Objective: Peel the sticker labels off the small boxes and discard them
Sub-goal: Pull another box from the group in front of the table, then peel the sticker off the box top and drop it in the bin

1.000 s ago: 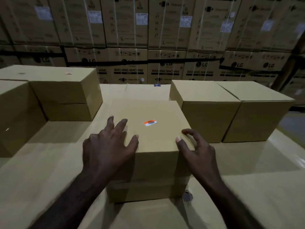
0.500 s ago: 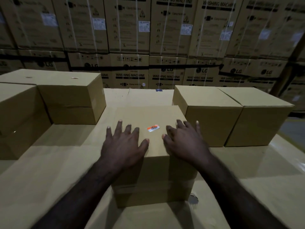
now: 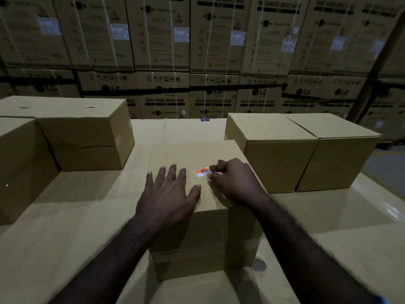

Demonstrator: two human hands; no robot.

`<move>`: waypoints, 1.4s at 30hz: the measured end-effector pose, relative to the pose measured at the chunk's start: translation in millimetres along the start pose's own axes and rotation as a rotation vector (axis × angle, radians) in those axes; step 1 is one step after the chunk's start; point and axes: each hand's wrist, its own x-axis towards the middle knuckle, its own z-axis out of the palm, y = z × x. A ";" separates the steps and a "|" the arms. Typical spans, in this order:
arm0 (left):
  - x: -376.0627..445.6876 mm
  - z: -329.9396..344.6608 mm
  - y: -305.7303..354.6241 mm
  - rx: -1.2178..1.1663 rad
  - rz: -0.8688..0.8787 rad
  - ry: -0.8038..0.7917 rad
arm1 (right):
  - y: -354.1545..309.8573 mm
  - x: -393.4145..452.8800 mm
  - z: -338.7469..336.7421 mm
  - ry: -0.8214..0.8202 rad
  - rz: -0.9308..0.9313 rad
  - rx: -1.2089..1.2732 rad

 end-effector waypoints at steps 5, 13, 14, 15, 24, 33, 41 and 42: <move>0.5 0.3 -2.0 -0.021 0.008 0.004 | -7.6 2.3 4.2 0.123 0.037 0.058; 10.5 1.8 -8.2 -0.041 0.040 -0.038 | -13.8 -2.8 16.7 0.262 0.056 -0.132; 12.3 1.6 -9.4 -0.043 0.046 -0.043 | -15.3 -3.5 18.2 0.254 0.062 -0.128; 14.0 1.6 -10.4 -0.043 0.049 -0.047 | -16.6 -3.6 18.6 0.249 0.072 -0.112; 13.1 -0.3 -10.4 -0.032 0.061 -0.048 | -20.7 6.8 22.2 0.327 0.129 0.013; 11.3 1.5 -10.5 -0.029 0.062 -0.039 | -27.5 13.8 31.9 0.441 0.132 -0.092; 11.0 -3.1 -18.2 -0.047 0.117 -0.077 | -13.4 -9.5 11.4 0.087 -0.083 0.149; 11.1 -2.9 -18.7 -0.050 0.119 -0.081 | -11.7 -12.3 9.5 0.024 -0.110 0.110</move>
